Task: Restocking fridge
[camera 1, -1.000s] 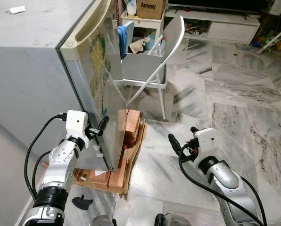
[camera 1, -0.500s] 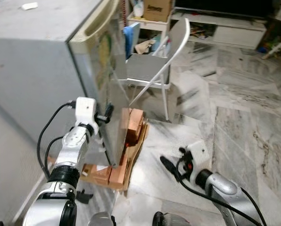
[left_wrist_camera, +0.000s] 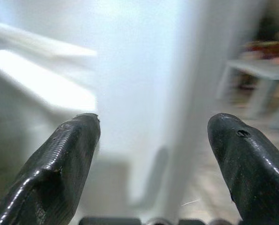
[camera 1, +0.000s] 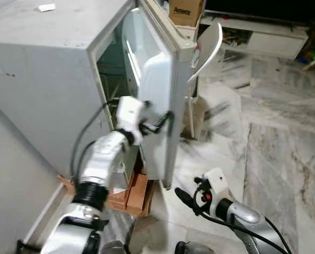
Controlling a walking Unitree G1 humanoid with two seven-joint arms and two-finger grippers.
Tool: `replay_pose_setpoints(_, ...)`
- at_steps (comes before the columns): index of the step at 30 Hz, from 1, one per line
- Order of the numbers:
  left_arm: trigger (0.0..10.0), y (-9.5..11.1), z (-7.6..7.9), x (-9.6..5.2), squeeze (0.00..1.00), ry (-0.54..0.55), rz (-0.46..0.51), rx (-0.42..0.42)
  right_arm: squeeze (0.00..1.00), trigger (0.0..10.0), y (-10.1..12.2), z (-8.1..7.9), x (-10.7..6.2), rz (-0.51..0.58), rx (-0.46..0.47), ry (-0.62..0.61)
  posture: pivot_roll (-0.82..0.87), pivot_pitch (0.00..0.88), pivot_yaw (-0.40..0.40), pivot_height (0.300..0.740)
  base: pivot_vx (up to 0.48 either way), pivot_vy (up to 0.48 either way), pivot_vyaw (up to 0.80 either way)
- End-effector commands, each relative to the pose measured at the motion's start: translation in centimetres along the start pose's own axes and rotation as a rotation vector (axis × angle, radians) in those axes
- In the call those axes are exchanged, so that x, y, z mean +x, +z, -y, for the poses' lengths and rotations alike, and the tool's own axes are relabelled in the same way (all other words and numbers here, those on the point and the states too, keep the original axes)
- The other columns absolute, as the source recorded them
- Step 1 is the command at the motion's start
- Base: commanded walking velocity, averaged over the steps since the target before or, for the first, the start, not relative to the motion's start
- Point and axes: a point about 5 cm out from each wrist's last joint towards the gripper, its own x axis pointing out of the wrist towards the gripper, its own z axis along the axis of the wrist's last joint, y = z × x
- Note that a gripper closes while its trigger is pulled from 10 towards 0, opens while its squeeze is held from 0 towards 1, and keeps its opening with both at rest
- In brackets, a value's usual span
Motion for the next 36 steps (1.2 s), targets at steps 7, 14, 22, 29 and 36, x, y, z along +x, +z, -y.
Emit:
replay_pose_setpoints(7, 10.0, -1.4, -0.9, -2.4, 0.0, 0.057, -0.03, 0.006, 0.0, 10.0, 0.9, -0.1, 0.3, 0.043, -0.033, 0.022, 0.0, 0.0, 0.005, 0.74, 0.0, 0.0, 0.0)
replay_pose_setpoints(14, 10.0, -2.3, 0.2, -2.6, 0.0, 0.046, -0.041, -0.005, 0.0, 10.0, 0.7, 0.0, 0.5, 0.053, -0.034, 0.025, 0.0, 0.0, 0.004, 0.74, 0.082, 0.0, 0.0)
replay_pose_setpoints(22, 10.0, -2.4, 0.8, -1.8, 0.0, 0.04, -0.046, 0.011, 0.0, 10.0, 0.0, 0.8, -0.8, 0.059, -0.031, 0.016, 0.0, 0.0, 0.013, 0.74, 0.439, -0.031, 0.0)
replay_pose_setpoints(29, 10.0, -2.0, 1.3, -0.8, 0.0, 0.01, -0.039, 0.022, 0.0, 10.0, -0.7, 1.3, -0.6, 0.053, -0.024, 0.01, -0.01, 0.0, 0.02, 0.74, 0.454, 0.0, 0.0)
replay_pose_setpoints(36, 10.0, -2.0, 1.5, -0.2, 0.0, 0.002, -0.036, 0.026, 0.0, 10.0, -1.7, 2.0, 0.0, 0.035, -0.012, -0.002, -0.01, 0.0, 0.023, 0.74, 0.455, 0.0, 0.0)
